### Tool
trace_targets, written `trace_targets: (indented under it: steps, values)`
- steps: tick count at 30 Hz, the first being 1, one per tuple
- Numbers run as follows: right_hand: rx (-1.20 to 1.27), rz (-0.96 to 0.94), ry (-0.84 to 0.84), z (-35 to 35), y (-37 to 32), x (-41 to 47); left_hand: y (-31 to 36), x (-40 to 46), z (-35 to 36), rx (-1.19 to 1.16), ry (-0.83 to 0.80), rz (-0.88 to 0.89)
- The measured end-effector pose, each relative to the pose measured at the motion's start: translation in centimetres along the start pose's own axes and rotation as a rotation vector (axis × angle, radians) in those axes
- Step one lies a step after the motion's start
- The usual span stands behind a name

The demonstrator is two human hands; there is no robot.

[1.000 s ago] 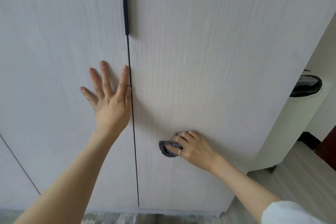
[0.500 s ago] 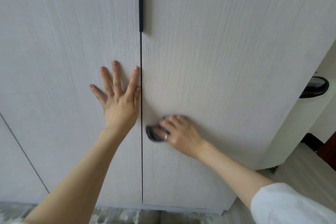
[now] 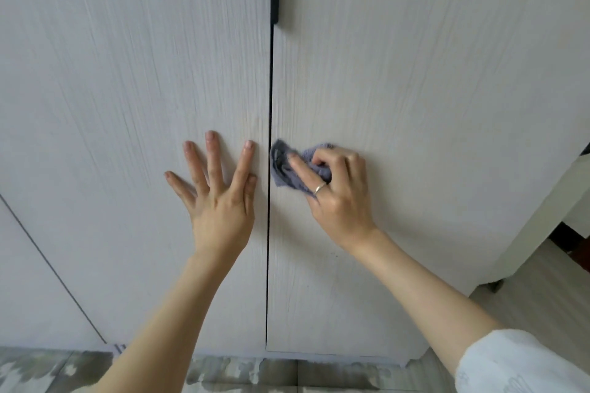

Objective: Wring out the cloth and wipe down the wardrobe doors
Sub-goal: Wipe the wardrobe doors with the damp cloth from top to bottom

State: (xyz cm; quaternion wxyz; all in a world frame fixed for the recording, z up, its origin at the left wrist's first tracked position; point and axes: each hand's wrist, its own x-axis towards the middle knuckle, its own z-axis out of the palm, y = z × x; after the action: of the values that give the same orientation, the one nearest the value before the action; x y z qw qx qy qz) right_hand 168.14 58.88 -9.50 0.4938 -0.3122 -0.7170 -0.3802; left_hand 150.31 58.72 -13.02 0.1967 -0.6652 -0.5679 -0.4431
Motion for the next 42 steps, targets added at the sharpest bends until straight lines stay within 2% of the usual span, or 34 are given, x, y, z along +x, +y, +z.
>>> trace_targets:
  steps: [3, 7, 10, 13, 17, 21, 23, 28, 30, 33, 38, 40, 42]
  values:
    - [0.014, -0.164, -0.122, 1.1, -1.4, -5.4, -0.8, -1.3, 0.7, -0.005, 0.007, 0.004]
    - [0.015, -0.415, -0.433, 1.4, -2.6, -12.3, -1.0, -1.4, 1.2, 0.001, 0.026, 0.008]
    - [-0.023, -0.456, -0.544, 1.1, -2.9, -13.8, -1.1, -1.8, 1.5, -0.025, 0.029, -0.022]
    - [-0.019, -0.312, -0.464, 0.3, -2.5, -12.2, -1.3, -3.3, 2.3, -0.041, 0.006, -0.039]
    - [0.035, -0.066, -0.223, -0.4, -1.1, -8.2, -1.8, -5.4, 3.4, -0.056, -0.006, -0.038]
    - [-0.010, 0.009, -0.090, 0.5, -1.5, -8.1, -1.4, -5.3, 3.7, -0.102, 0.029, -0.070]
    - [0.038, -0.017, -0.110, 1.2, -2.0, -10.6, -1.3, -5.5, 4.3, -0.098, 0.051, -0.075]
    - [-0.005, -0.402, -0.530, 0.7, -2.0, -19.4, -0.7, -8.0, 5.7, -0.124, -0.004, -0.195]
    - [0.002, -0.501, -0.605, 0.4, -1.6, -20.8, -0.3, -9.6, 6.3, -0.146, -0.053, -0.255]
    - [0.022, -0.498, -0.497, 0.2, -0.6, -19.1, 0.1, -10.8, 7.0, -0.163, -0.076, -0.325]
    - [0.019, -0.253, -0.197, -0.6, 1.7, -13.5, 1.5, -11.0, 7.3, -0.218, -0.043, -0.420]
    - [-0.008, -0.173, -0.148, -0.6, 1.9, -13.8, 2.0, -11.0, 7.3, -0.256, -0.022, -0.450]
    - [0.011, -0.202, -0.181, -0.6, 1.7, -16.5, 2.5, -10.9, 7.3, -0.301, -0.009, -0.483]
